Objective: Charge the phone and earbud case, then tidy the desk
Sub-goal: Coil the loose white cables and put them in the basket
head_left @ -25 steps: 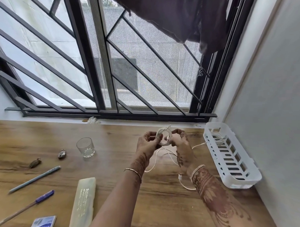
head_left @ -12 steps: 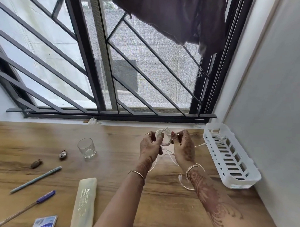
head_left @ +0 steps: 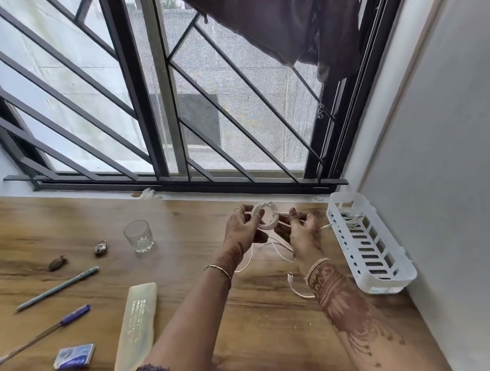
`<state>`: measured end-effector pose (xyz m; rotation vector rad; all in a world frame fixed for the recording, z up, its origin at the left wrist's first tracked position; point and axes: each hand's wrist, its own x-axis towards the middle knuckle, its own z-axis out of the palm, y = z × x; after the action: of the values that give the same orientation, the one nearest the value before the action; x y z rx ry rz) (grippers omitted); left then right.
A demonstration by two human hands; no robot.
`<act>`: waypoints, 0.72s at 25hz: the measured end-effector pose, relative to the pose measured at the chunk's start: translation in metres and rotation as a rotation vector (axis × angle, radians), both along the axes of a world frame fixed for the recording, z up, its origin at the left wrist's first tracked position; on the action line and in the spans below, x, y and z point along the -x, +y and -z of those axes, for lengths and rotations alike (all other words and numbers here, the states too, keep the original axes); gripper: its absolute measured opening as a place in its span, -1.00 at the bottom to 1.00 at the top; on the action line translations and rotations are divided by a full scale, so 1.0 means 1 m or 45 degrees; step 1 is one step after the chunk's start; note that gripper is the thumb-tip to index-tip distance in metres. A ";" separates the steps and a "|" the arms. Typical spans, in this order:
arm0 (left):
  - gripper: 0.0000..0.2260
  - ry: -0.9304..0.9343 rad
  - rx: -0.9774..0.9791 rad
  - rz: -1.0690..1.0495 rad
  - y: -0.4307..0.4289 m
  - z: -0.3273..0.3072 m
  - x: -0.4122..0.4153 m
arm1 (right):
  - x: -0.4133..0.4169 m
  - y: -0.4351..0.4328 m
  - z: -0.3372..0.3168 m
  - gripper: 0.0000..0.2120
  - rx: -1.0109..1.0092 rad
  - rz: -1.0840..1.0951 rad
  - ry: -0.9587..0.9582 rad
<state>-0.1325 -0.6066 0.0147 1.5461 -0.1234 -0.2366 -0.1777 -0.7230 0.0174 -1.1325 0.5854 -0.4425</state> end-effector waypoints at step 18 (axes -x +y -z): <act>-0.82 0.246 0.141 0.223 -0.117 -0.010 0.046 | 0.063 -0.100 -0.025 -0.91 0.350 0.170 0.097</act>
<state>-0.1781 -0.7238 0.0246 1.3953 -0.1178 -0.5078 -0.2407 -0.8225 0.0420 -1.3815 0.6840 -0.6105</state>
